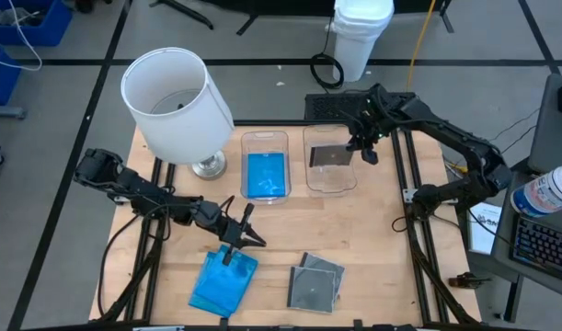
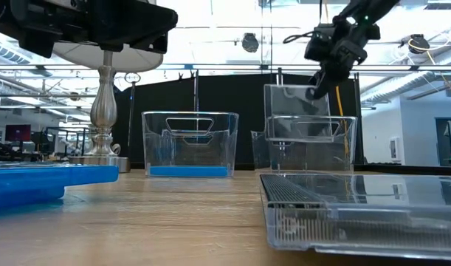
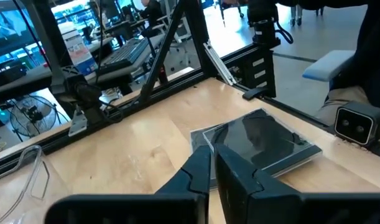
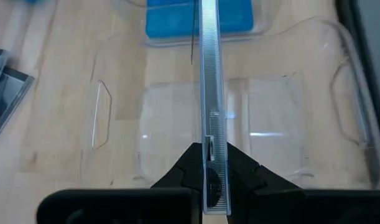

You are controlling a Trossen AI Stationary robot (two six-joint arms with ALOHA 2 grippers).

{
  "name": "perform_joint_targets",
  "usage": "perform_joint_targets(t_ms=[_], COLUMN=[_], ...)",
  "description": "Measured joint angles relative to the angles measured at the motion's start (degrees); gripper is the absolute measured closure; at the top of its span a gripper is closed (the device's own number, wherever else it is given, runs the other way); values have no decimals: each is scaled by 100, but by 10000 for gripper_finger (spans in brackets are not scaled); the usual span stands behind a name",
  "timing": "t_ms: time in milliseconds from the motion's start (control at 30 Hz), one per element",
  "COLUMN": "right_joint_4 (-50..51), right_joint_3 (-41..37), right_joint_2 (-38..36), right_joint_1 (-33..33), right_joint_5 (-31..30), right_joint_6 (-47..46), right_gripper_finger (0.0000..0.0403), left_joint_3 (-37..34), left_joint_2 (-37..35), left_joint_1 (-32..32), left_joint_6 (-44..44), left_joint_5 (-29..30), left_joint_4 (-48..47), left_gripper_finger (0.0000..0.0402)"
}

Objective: Pick & place jewel cases by type

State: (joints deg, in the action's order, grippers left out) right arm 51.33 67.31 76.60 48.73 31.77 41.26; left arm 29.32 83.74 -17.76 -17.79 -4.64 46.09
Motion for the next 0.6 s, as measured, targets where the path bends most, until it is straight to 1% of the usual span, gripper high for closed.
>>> perform_joint_targets(t_ms=[167, 267, 500, 600], right_joint_4=[-37, -52, -519, -647], right_joint_3=[-142, -222, -677, -863], right_joint_2=[-2, -4, -4, -4], right_joint_1=[-11, -21, -128, -229], right_joint_5=[18, 151, 202, 297], right_joint_6=[-64, -151, -294, -328], right_gripper_finger=[383, 383, 383, 383], left_joint_3=[0, 0, 0, 0], left_joint_2=[0, 0, 2, 2], left_joint_1=[0, 0, 0, 0], left_joint_6=[-10, -10, 59, 94], left_joint_5=[0, 0, 0, 0], left_joint_4=[0, 0, 64, 63], left_gripper_finger=[387, 397, 370, 368])
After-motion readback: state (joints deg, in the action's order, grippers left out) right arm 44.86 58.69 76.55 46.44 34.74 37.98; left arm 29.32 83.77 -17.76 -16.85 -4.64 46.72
